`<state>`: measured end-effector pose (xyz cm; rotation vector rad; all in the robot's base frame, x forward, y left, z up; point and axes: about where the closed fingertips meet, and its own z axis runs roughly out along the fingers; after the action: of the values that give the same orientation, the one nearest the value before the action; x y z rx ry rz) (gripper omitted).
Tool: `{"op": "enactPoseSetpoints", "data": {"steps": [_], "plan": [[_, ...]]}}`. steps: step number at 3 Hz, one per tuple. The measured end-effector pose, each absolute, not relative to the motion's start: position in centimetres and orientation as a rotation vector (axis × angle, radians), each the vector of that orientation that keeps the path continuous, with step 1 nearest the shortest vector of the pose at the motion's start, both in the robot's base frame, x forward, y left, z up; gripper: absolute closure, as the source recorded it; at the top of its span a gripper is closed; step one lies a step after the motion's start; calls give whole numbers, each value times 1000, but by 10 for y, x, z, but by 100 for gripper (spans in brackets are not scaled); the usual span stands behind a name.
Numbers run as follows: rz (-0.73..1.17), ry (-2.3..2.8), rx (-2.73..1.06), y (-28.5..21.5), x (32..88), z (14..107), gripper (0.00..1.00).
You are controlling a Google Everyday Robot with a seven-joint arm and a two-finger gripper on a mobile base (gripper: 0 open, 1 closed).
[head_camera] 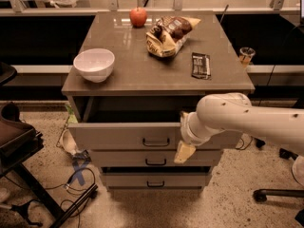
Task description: Open top drawer
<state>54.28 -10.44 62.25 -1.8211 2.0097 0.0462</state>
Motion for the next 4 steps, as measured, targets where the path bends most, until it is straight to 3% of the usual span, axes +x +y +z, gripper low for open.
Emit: {"op": "enactPoseSetpoints", "data": {"steps": [1,3,4], "plan": [[44,2013,-1823,-104,543,627,49],[44,2013,-1823,-104,543,644,95],[44,2013,-1824,-104,543,646,100]]}}
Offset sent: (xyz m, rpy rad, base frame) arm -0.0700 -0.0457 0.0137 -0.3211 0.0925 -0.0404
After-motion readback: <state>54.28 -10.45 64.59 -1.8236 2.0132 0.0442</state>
